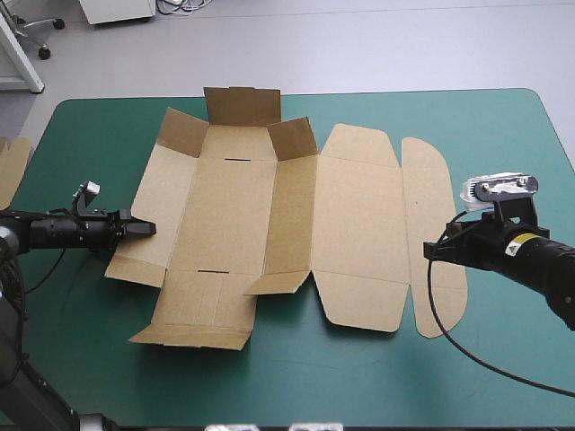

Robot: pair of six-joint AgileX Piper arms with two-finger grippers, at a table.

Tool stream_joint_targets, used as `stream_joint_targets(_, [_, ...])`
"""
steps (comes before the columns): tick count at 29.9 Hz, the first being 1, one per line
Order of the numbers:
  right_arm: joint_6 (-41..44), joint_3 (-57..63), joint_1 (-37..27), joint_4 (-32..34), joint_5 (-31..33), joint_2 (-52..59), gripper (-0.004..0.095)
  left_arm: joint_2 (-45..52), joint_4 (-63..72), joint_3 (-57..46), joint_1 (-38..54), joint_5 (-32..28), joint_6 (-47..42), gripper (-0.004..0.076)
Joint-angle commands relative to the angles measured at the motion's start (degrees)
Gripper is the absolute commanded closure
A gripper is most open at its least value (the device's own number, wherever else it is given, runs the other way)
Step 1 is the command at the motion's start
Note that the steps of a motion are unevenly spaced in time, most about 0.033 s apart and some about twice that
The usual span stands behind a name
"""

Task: Fold the box

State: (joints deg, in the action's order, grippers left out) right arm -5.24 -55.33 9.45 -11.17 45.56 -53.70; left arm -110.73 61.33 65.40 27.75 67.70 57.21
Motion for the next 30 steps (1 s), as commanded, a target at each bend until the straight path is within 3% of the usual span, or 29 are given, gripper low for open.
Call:
stream_joint_targets(1, [-0.3, -1.9, -0.5, -0.6, -3.0, 0.6, 0.0942, 3.5, 1.3, 1.9, -0.3, 6.6, -1.1, 0.0568])
stream_joint_targets(9, [-0.3, -1.9, -0.5, -0.6, -3.0, 0.6, 0.0941, 5.8, 1.1, 4.7, -0.3, 6.6, -0.8, 0.0737])
stream_joint_targets(20, [-0.3, -1.8, -0.5, -0.5, -3.1, 0.6, 0.0942, 10.9, -2.1, 7.4, -1.9, 6.6, -1.5, 0.0738])
stream_joint_targets(30, [-0.3, -1.8, -0.5, -0.4, -2.8, 0.6, 0.0942, 14.4, -11.7, 10.8, -12.9, 6.6, -4.6, 0.0738])
